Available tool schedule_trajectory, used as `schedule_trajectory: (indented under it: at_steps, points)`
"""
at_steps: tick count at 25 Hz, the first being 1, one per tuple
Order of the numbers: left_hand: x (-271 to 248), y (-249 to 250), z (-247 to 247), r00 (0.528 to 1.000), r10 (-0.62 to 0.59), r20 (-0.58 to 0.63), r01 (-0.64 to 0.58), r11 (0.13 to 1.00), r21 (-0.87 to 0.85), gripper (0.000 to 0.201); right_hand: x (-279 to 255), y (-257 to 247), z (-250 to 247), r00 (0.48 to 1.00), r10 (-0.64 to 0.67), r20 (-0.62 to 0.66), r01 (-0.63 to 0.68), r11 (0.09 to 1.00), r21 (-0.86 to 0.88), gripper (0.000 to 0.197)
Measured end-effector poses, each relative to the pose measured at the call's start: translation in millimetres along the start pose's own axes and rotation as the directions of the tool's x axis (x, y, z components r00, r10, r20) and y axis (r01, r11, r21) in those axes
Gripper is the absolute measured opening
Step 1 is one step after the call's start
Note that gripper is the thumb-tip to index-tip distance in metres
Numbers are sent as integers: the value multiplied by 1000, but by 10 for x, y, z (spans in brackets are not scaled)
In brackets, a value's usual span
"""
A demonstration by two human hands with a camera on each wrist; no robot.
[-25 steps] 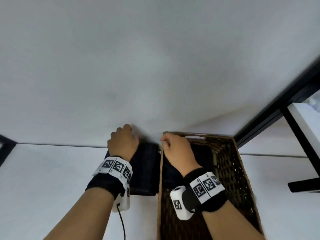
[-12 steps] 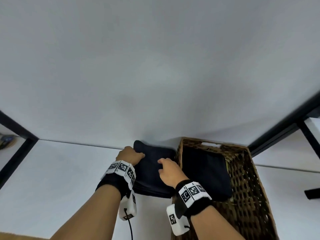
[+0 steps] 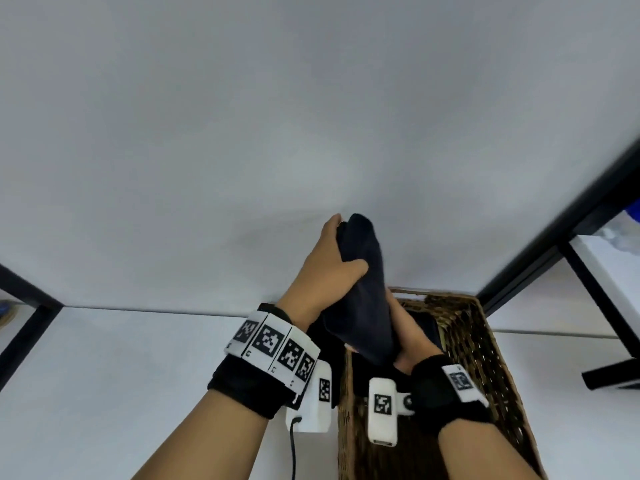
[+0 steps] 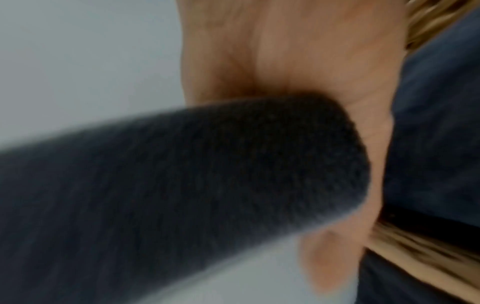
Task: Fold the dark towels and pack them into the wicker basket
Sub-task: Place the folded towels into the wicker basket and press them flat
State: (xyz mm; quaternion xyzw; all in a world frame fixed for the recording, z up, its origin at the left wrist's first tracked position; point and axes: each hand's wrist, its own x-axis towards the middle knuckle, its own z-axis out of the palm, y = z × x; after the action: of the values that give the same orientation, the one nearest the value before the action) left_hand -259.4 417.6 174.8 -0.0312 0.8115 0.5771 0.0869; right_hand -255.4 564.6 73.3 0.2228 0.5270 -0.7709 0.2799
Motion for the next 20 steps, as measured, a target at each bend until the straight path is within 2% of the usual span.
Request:
schedule_trajectory:
  at_steps: [1,3,5,8,10,11,13,14,16,18,20]
  points:
    - [16,35,89,1000,9,16,-8,999,-43,80,-108,-113,-139,1000,-15,-6,16,999,35,41]
    - [89,-16,278,1000,-9,28,11,996,-84,80,-217,-308,-518,977,-176,-123,175,984,-18,31]
    - [165,-206,518,997,-46,57,48,998,-31,80,-235,-391,-883,903,-345,-258,300,933,-198,30]
    - [270,-570,902,991,-108,83,93,981,170,80,-32,-258,-1276,825,-463,-324,264,823,-504,35]
    - [359,-785,1120,986,-154,66,119,918,379,75,166,-69,-1473,843,-457,-285,156,714,-683,47]
    - [398,-891,1211,983,-175,62,121,859,497,70,265,39,-1540,864,-432,-259,93,643,-760,54]
    - [447,-1050,1350,972,-201,124,48,682,730,59,421,246,-1575,877,-448,-172,22,396,-918,60]
    - [464,-1117,1412,952,-241,191,-12,594,804,59,460,332,-1540,873,-479,-89,33,240,-970,60]
    - [520,-1267,1519,883,-375,284,-71,492,868,75,519,471,-1432,885,-458,85,85,-19,-996,64]
    - [583,-1412,1636,801,-520,296,-45,441,896,87,590,596,-1410,907,-397,143,84,-162,-983,91]
    - [650,-1508,1731,771,-583,255,6,408,913,80,752,696,-1450,920,-370,129,47,-223,-974,108]
